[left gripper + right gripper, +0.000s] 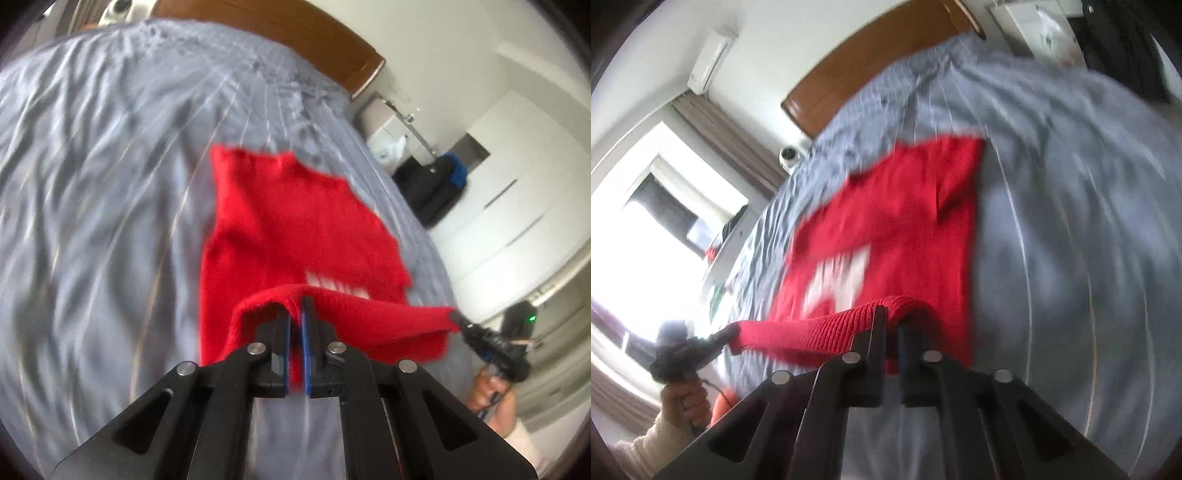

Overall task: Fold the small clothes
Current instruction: 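Grasp the red sweater hem with the right gripper while the left gripper grasps it too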

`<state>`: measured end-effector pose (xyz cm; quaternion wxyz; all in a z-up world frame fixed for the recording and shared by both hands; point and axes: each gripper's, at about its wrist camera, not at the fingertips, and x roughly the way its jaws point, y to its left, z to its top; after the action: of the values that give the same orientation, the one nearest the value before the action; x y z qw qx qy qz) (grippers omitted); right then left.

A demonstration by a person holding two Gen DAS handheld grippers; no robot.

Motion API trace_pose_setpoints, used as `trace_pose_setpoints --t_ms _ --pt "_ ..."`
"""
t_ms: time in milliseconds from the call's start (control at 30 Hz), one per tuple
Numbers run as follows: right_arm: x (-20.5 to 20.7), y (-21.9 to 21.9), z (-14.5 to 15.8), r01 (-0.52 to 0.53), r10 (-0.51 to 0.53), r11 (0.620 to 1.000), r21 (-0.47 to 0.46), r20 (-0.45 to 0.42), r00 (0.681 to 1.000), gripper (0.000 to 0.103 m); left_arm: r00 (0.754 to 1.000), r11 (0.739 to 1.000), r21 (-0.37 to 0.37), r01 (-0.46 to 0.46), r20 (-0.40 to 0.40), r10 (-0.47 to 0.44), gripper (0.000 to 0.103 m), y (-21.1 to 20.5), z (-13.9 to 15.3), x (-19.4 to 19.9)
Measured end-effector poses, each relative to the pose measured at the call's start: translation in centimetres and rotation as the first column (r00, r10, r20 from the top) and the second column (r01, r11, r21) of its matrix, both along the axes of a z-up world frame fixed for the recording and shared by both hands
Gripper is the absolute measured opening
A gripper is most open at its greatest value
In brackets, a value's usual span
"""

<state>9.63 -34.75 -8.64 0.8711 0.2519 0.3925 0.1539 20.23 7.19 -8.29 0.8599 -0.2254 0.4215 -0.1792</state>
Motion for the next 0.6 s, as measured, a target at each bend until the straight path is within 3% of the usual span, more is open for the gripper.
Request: trace_pose_setpoints --t_ms 167,267,433,500,567,600 --pt "10.6 -0.5 0.2 0.05 -0.05 0.999 0.011 -0.004 0.999 0.005 0.998 0.996 0.072 -0.047 -0.031 0.05 0.003 -1.4 -0.5 10.7" --pt "16.2 -0.9 -1.0 0.075 -0.074 0.997 0.014 -0.045 0.996 0.005 0.995 0.992 0.107 -0.065 -0.069 0.073 0.003 -1.8 -1.8 14.7" --pt "22.4 -1.0 -3.9 0.093 -0.089 0.995 0.034 -0.101 0.991 0.005 0.98 0.989 0.074 -0.126 -0.144 0.135 0.008 -0.9 -4.9 19.8" --pt "23.8 -1.3 -5.1 0.105 -0.099 0.993 0.054 -0.107 0.989 0.007 0.976 0.989 0.043 -0.139 -0.165 0.144 0.026 -0.6 -5.5 20.7" --pt "24.4 -1.6 -5.9 0.122 -0.114 0.99 0.073 -0.11 0.987 0.013 0.973 0.988 0.028 -0.154 -0.168 0.157 0.08 -0.4 -5.6 21.3" --pt "24.6 -1.9 -6.2 0.143 -0.133 0.986 0.082 -0.112 0.985 0.024 0.974 0.985 0.032 -0.167 -0.148 0.17 0.086 -0.4 -5.2 21.2"
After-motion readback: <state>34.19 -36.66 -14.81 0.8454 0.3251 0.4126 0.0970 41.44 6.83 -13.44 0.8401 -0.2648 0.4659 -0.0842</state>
